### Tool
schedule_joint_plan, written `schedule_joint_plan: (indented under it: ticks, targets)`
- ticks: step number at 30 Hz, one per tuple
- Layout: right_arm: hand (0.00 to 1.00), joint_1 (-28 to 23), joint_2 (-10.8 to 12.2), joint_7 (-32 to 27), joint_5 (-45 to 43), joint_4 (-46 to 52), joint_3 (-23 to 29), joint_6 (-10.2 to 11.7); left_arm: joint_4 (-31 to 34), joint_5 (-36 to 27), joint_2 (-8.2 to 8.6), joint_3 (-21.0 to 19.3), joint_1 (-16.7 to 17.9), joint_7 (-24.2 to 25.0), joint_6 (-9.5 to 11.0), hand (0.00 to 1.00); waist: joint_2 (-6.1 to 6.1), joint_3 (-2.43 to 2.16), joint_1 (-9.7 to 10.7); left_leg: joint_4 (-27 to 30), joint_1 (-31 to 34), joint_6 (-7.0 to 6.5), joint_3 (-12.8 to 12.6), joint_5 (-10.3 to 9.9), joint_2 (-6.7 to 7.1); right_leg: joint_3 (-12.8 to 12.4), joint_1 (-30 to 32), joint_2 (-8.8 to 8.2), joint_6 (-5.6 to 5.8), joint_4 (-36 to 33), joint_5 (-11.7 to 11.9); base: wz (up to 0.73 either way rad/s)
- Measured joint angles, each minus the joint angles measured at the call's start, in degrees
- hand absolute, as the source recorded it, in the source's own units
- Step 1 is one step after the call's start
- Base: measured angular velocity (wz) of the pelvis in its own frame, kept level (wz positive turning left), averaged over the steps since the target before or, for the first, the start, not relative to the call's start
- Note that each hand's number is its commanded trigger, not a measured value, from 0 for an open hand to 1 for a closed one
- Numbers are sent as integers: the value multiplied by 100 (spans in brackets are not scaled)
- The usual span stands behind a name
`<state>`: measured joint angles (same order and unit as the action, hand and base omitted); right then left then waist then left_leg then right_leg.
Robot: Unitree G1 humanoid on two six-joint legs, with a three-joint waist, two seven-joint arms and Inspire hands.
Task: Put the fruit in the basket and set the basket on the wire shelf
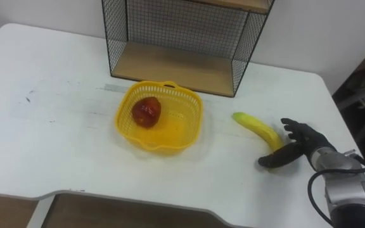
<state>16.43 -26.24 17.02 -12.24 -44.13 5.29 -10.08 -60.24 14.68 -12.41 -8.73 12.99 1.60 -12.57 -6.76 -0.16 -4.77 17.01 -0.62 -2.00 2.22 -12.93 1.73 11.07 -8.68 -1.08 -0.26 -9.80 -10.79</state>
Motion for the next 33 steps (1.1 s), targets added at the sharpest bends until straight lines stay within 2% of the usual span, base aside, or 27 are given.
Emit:
schedule_joint_plan:
  ticks: [12, 13, 14, 15, 23, 33]
  targets:
    - [0, 61, 1, -243, -66, -278, -9, -30, -251, -1, 0, 0, -108, -96, -24, 0, -17, 22, -202, 63, -5, 5, 30, 6, 16, 51, -25, -6, -8, 23, -6, 2]
    - [7, 61, 1, -264, -66, -267, -9, -36, -281, -1, 1, 0, -111, -95, -30, 0, -17, 24, -201, 63, -3, 4, 30, 7, 16, 48, -22, -7, -9, 26, -9, 0]
    - [49, 62, 1, -271, -68, -255, -9, -45, -283, -1, 0, 0, -110, -94, -38, 0, -18, 25, -205, 62, -1, 4, 30, 7, 17, 47, -17, -8, -9, 25, -11, 0]
    - [99, 79, 1, -274, -99, -238, -9, -59, -284, -1, 0, -2, -112, -94, -42, 0, -18, 25, -225, 57, 6, 5, 31, 11, 16, 33, 1, -7, -11, 23, -17, -3]
    - [100, 375, -11, -554, -719, -240, -12, -113, -286, 0, -4, 3, -232, 19, 11, 0, 22, 52, -227, -2, 34, 9, -11, 27, 13, 13, 66, -2, -17, 34, -21, -1]
    - [100, 552, -33, -524, -1130, -247, -180, -131, -297, -21, -3, 3, -249, 31, 43, 0, 9, 44, -257, -69, 30, 27, -19, 38, -7, 150, 98, -12, -20, 4, -22, 0]
